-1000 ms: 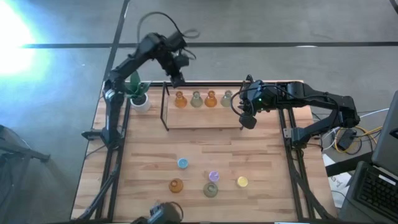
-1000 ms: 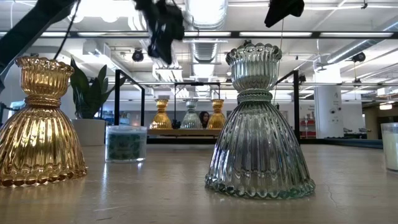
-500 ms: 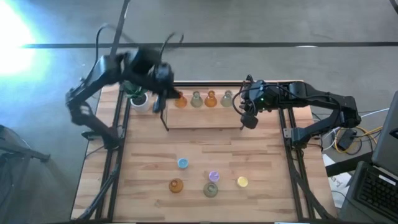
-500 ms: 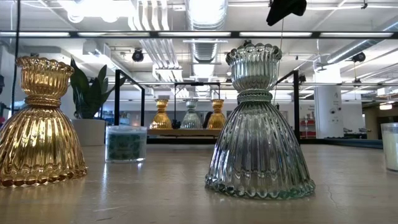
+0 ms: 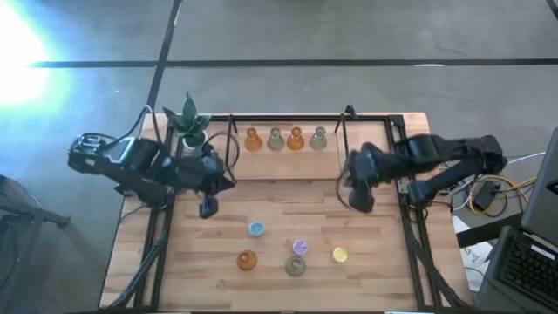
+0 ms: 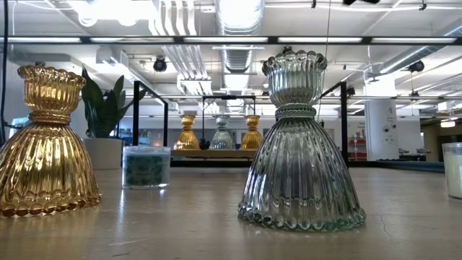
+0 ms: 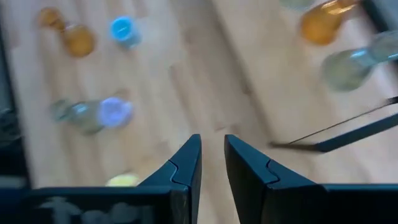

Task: Pick & Place candle stick holders
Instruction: Put the yellow candle on the shelf

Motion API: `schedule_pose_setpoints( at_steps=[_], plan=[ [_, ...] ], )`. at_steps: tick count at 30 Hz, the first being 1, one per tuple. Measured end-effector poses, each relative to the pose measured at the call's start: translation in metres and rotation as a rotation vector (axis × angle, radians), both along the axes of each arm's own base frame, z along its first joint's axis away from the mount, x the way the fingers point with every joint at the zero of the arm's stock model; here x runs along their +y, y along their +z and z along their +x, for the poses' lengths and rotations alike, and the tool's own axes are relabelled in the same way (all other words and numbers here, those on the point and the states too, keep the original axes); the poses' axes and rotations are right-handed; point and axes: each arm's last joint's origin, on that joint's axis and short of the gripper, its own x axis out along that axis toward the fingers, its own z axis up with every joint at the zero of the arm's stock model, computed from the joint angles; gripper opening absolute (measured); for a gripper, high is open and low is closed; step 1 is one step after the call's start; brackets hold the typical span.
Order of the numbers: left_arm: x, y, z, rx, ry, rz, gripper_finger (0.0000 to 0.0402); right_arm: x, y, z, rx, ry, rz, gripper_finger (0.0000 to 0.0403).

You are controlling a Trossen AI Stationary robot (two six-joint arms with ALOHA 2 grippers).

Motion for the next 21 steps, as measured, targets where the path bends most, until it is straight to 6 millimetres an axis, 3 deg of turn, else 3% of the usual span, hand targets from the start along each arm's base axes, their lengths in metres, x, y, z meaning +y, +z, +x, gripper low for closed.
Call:
schedule_pose_setpoints(
  at_steps=[10, 21],
  plan=[
    [0.0, -0.044, -0.016, -0.003, 0.086, -0.047, 0.0008, 0.062, -0.009, -0.009, 0.026, -0.059, 0.176, 0.0063],
    [-0.004, -0.092, -0.037, -0.071, 0.082, -0.195, 0.0006, 0.12, -0.055, 0.006, 0.145, -0.133, 0.233, 0.0063]
  ],
)
